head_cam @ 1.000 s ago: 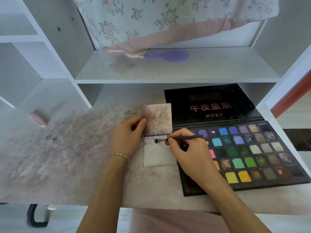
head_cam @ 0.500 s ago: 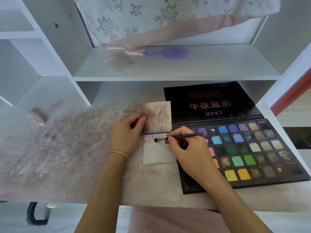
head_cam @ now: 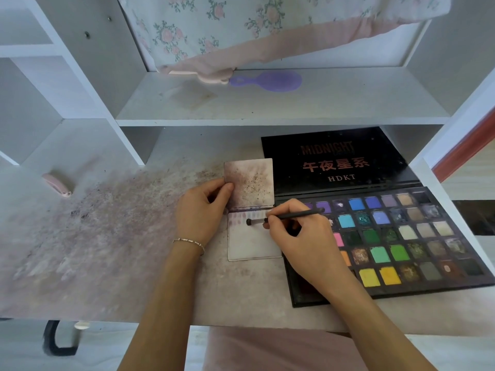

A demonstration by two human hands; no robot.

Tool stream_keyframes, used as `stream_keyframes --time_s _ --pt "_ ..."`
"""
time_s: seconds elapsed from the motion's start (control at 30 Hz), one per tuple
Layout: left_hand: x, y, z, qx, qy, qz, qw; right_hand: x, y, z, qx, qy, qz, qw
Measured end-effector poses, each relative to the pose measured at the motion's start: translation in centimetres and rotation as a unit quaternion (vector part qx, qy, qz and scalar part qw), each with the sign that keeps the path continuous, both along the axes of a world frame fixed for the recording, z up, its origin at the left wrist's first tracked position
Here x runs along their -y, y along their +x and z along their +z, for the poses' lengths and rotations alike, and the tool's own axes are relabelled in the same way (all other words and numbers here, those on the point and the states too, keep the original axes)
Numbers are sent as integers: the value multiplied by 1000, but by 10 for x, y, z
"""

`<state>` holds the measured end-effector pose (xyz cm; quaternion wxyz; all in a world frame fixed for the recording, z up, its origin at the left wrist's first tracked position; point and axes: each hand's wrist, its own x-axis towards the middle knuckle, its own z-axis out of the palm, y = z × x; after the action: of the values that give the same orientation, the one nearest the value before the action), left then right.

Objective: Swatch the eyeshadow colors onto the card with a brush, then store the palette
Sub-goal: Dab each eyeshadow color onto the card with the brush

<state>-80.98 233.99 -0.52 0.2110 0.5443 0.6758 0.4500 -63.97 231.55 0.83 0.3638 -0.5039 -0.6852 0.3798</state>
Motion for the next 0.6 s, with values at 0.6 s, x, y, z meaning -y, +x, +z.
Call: stream_keyframes --time_s 0.6 --pt "0 1 1 -1 -4 11 1000 5 16 8 -147 24 -48 988"
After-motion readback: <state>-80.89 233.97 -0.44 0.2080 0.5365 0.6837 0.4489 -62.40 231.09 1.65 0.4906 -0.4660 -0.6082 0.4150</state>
